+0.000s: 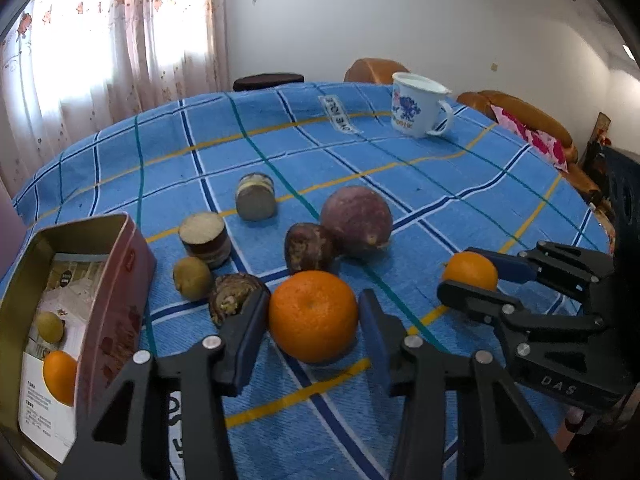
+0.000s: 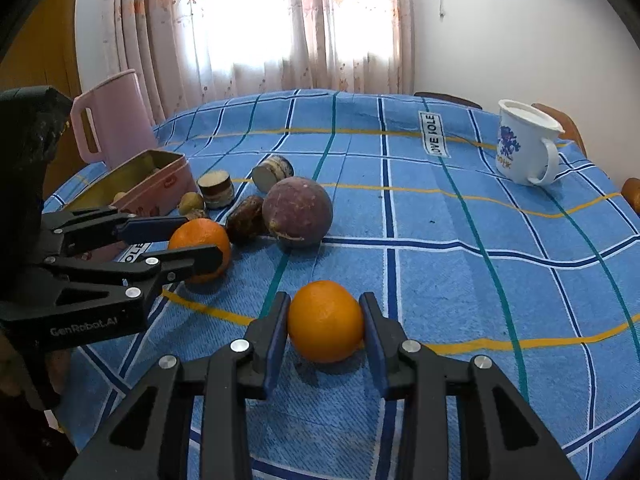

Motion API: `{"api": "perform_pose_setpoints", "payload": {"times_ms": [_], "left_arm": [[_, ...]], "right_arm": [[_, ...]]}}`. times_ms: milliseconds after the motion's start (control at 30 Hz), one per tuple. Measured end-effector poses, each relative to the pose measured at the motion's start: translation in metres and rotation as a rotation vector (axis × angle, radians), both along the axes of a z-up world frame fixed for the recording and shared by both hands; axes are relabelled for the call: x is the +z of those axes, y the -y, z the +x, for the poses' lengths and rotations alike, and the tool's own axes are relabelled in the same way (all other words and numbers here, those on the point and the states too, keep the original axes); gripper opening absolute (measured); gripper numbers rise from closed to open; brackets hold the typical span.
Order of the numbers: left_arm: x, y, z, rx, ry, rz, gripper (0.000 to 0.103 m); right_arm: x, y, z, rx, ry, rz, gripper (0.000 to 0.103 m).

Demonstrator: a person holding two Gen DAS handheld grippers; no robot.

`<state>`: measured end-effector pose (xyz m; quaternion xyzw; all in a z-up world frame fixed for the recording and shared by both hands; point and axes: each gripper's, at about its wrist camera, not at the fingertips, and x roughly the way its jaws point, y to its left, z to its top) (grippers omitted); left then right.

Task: Organize fruits
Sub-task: 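Grasp a large orange with the left gripper while the right grasps another orange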

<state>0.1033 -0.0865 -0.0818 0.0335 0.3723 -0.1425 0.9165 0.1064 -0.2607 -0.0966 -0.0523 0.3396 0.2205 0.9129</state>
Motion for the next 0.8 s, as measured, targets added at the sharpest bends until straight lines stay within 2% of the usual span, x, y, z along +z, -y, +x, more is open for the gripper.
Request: {"api": "perform_pose_setpoints", "payload": {"times_ms": [500,800], "left_arm": [[0.019,-0.005,-0.025,0.031,0.161,-0.024,0.048],[0.025,-0.010,-0.034,0.067,0.225,-0.032,0.048]], "right_arm": [[0.012,0.003,-0.023,0.016,0.157,0.032,0.037],[0.016,0.005,-0.031,0.019,0.217,0.047,0.037]]}}
